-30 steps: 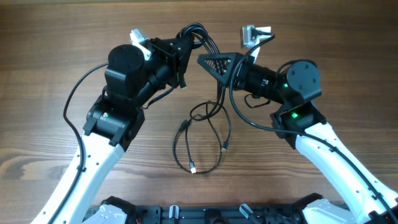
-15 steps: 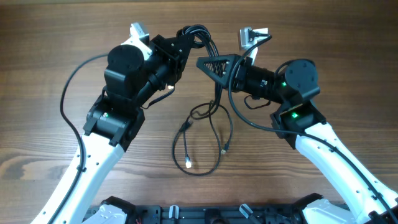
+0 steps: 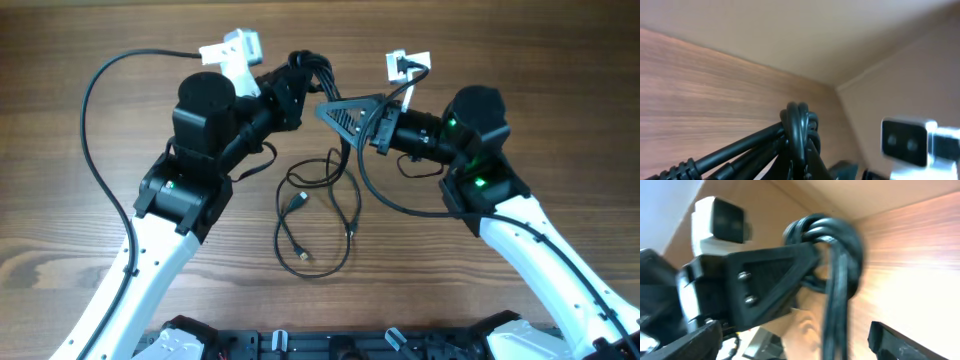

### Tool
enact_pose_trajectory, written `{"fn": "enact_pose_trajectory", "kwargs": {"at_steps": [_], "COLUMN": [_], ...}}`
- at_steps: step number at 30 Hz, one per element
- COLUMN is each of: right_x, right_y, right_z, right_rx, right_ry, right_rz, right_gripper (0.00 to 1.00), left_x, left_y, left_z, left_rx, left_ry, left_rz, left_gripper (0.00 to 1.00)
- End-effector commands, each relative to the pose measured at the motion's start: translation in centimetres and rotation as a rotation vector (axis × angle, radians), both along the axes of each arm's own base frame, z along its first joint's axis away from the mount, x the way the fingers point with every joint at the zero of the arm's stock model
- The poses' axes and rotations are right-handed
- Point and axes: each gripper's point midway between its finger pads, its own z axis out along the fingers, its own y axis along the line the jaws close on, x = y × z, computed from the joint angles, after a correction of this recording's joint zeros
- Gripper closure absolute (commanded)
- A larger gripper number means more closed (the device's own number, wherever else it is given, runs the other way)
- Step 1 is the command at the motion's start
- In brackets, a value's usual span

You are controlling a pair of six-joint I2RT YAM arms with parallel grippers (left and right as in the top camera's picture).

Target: Untangle cables

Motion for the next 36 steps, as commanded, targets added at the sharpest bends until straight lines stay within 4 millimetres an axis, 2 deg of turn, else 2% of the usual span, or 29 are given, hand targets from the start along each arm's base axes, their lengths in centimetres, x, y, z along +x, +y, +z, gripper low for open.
{"fn": "enact_pose_trajectory", "kwargs": {"at_steps": [1, 11, 13, 15, 18, 29, 31, 32, 36], "right_x": [1.5, 2.9, 2.9, 2.8, 1.8, -2.0, -2.1, -2.1, -2.1], "right_y": [-1.3, -2.1, -2.1, -2.0, -1.4, 0.1, 0.1, 0.1, 0.1], "right_z": [-0.6, -0.5, -0.4, -0.4, -0.3, 0.1, 0.1, 0.1, 0.1], "right_rx": [-0.114, -0.253, -0.261, -0.274, -0.278, -0.230, -0.227, -0.227, -0.227], "right_ry": [-0.174, -0.426, -0.449, -0.484, -0.543, -0.693, -0.694, -0.693, -0.693], "right_rz": [-0.073, -0.148, -0.147, -0.134, -0.068, 0.161, 0.167, 0.167, 0.167], "right_gripper": [0.03, 0.07, 0.12, 0.22, 0.31, 0.35, 0.44, 0.62, 0.85], "left_x": [-2.2, -5.3, -5.4, -5.5, -5.6, -6.2, -7.0, -7.4, -7.5], "left_y": [-0.7, -0.1, -0.1, -0.2, -0.3, -0.9, -1.7, -2.0, -2.1], "left_z": [1.6, 0.8, 0.9, 1.0, 1.1, 1.3, 1.6, 1.8, 1.9], "left_rx": [0.207, 0.341, 0.340, 0.337, 0.333, 0.347, 0.331, 0.325, 0.325], "left_ry": [-0.212, -0.242, -0.246, -0.249, -0.252, -0.297, -0.326, -0.346, -0.357], "left_rz": [-0.166, -0.262, -0.262, -0.268, -0.274, -0.338, -0.400, -0.432, -0.442], "left_gripper": [0.96, 0.96, 0.96, 0.96, 0.96, 0.96, 0.96, 0.96, 0.96]}}
